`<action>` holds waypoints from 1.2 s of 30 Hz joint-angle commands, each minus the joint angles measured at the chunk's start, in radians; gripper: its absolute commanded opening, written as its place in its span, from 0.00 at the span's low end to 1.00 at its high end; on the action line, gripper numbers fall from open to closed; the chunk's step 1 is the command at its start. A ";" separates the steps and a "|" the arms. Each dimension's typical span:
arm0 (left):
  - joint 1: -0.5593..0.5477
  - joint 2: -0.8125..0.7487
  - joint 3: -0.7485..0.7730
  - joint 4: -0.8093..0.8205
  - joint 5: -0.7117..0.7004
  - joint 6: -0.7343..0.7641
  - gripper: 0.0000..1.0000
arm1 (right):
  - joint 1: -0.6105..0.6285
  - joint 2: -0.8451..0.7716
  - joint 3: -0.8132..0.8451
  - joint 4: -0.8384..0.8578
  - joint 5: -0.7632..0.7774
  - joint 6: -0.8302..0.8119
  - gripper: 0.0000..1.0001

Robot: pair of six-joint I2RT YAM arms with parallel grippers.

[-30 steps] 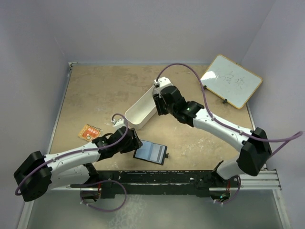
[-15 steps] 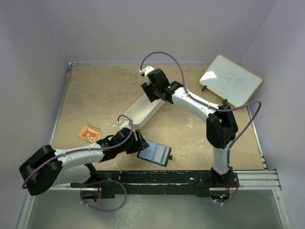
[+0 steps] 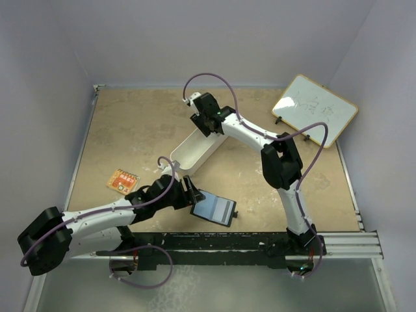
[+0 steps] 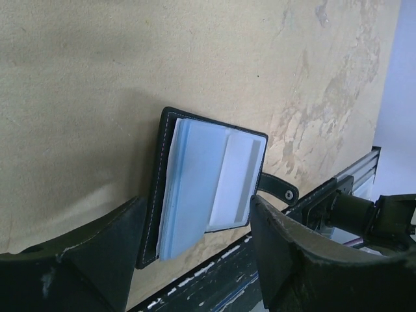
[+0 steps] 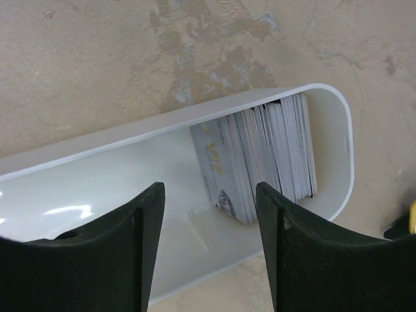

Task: Put the credit cards into the card holder
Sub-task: Turn over the card slot in the card holder, then pick up the credit card from the storage box.

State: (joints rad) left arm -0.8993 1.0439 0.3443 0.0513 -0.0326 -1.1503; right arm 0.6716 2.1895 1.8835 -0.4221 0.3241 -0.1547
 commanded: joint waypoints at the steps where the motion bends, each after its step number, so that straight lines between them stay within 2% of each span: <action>1: -0.004 -0.031 -0.005 0.001 -0.001 -0.018 0.62 | -0.011 0.026 0.086 -0.024 0.079 -0.086 0.61; 15: -0.004 0.011 -0.032 -0.012 -0.038 0.010 0.62 | -0.025 0.106 0.126 -0.038 0.119 -0.112 0.58; 20: -0.006 0.033 -0.052 0.029 -0.009 0.012 0.62 | -0.027 0.116 0.136 -0.034 0.156 -0.137 0.56; 36: -0.010 0.066 -0.067 0.117 0.060 0.000 0.62 | -0.030 0.097 0.134 0.006 0.185 -0.190 0.29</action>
State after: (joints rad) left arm -0.8997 1.1034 0.2859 0.1200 0.0013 -1.1484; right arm 0.6525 2.3066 1.9709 -0.4538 0.4725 -0.3122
